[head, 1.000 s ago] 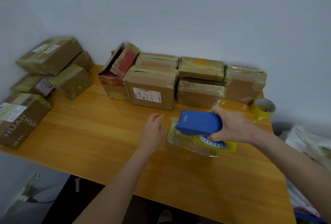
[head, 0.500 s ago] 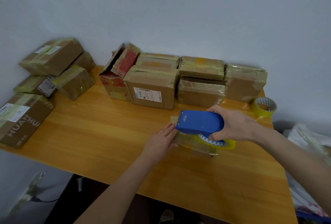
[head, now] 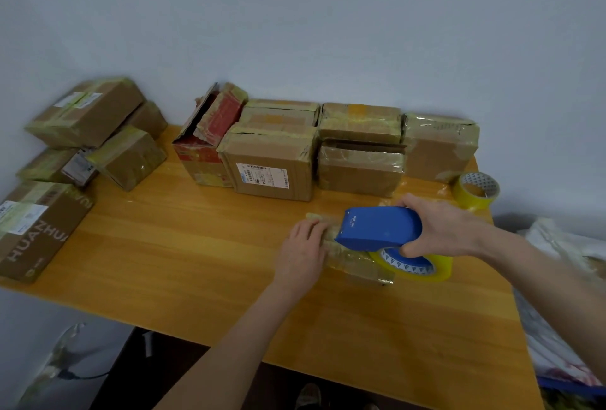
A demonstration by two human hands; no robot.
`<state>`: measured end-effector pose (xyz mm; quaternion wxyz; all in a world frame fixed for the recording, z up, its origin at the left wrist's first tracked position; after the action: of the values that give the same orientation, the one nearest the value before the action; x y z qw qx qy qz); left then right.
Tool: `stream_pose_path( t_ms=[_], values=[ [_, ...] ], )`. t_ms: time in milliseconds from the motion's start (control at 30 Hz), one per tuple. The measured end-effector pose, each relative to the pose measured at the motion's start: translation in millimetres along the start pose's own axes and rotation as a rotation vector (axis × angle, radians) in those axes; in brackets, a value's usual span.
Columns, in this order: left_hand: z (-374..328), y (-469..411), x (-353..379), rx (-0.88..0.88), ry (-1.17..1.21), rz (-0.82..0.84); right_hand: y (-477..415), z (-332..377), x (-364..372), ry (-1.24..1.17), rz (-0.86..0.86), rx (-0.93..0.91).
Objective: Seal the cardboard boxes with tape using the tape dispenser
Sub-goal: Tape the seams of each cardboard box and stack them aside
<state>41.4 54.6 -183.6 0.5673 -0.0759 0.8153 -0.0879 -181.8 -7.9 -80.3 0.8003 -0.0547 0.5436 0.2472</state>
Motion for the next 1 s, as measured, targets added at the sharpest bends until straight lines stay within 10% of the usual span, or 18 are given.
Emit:
stream_pose_path(
  t_ms=[1000],
  values=[
    [8.6, -2.9, 19.6, 0.127, -0.128, 0.141, 19.7, -27.4, -13.3, -0.022, -0.062, 0.021]
  ],
)
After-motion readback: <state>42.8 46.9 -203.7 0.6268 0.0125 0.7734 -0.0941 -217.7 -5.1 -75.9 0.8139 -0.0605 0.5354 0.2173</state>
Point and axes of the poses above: each hand's wrist, its own y-axis away from the middle knuckle, its own x-axis out of the palm, z = x × y, the point moved 3 cm from there along -y, towards the middle knuckle, and after that the axes turned 13 degrees about -z, right-handed, at the moved point
